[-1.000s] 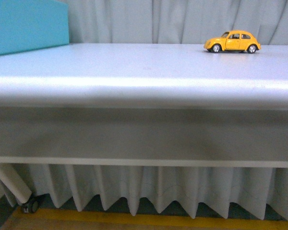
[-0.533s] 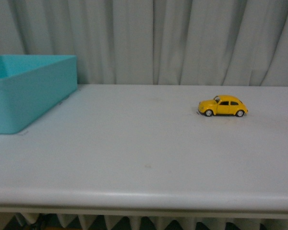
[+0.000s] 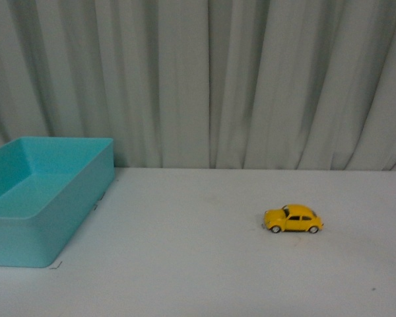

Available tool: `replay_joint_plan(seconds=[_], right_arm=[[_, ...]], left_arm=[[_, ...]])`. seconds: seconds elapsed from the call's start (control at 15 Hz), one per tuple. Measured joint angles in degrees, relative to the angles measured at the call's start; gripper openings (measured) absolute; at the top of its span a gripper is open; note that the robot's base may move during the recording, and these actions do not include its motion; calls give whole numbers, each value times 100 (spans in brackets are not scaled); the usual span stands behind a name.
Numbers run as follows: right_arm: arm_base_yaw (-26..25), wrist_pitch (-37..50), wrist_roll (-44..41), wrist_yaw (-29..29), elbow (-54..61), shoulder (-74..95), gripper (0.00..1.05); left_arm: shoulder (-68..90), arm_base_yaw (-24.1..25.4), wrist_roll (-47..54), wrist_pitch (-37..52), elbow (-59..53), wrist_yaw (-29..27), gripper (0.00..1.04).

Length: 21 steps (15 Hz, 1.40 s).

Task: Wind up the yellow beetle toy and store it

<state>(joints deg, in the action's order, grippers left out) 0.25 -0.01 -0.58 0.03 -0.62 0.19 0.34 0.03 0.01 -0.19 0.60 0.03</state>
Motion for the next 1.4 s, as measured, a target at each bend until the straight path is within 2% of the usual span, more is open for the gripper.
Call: replay_joint_plan(seconds=[1.4], right_arm=[[0, -20, 11, -2, 0, 2, 98]], left_arm=[[0, 0, 0, 4, 0, -7, 98]])
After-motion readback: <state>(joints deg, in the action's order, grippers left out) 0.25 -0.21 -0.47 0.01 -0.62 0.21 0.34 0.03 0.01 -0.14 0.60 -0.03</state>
